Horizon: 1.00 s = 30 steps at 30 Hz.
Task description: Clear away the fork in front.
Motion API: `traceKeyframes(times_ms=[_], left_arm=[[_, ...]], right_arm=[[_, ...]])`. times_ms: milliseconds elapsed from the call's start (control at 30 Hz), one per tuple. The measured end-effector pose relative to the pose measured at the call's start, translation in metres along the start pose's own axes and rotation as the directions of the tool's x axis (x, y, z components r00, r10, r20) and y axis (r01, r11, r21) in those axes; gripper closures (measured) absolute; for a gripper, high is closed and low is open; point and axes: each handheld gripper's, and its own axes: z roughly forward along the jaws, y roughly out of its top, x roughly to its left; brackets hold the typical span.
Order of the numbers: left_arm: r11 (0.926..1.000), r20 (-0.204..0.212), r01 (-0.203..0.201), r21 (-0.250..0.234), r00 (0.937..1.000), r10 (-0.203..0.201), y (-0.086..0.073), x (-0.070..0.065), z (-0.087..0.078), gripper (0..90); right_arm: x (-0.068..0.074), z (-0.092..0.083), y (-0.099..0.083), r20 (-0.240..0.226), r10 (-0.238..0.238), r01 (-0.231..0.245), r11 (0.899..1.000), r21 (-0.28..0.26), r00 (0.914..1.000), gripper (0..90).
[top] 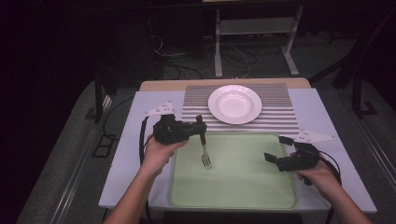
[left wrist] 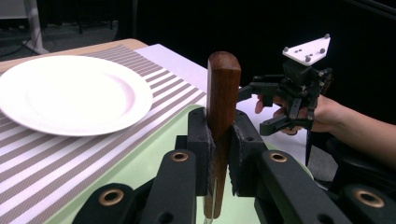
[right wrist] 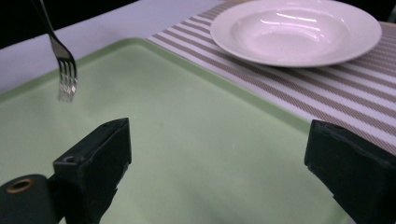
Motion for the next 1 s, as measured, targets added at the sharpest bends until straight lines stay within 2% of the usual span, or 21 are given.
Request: traceKeyframes(times_ms=[367,467,600,700,833,1000], left_arm=[[0.9998,-0.018,0.017,-0.006,0.9997,-0.018,-0.010,0.001,-0.033,80.3],[0.9998,-0.023,0.021,-0.004,0.9995,-0.021,-0.013,0.000,-0.040,80.3],[0.9994,-0.033,0.033,0.009,0.9989,-0.033,-0.019,-0.002,-0.049,80.3],[0.9987,-0.037,0.045,0.025,0.9983,-0.044,-0.024,-0.002,-0.052,80.3],[0.9973,-0.026,0.060,0.043,0.9979,-0.059,-0.028,0.000,-0.052,80.3],[0.9953,-0.020,0.055,0.080,0.9983,-0.054,-0.031,0.001,-0.045,80.2]], right_arm=[[-0.005,-0.015,-0.022,0.011,0.026,-0.026,0.999,0.036,0.9996,3.3],[-0.005,-0.016,-0.028,0.013,0.035,-0.036,0.997,0.073,0.9993,3.3],[-0.005,-0.013,-0.030,-0.003,0.033,-0.033,0.996,0.081,0.9994,3.6],[-0.003,-0.011,-0.030,0.000,0.008,-0.008,0.997,0.082,1.0000,3.8],[-0.004,-0.011,-0.031,0.003,0.004,-0.004,0.997,0.081,1.0000,3.8],[-0.005,-0.012,-0.031,0.008,0.002,-0.002,0.997,0.076,1.0000,3.8]])
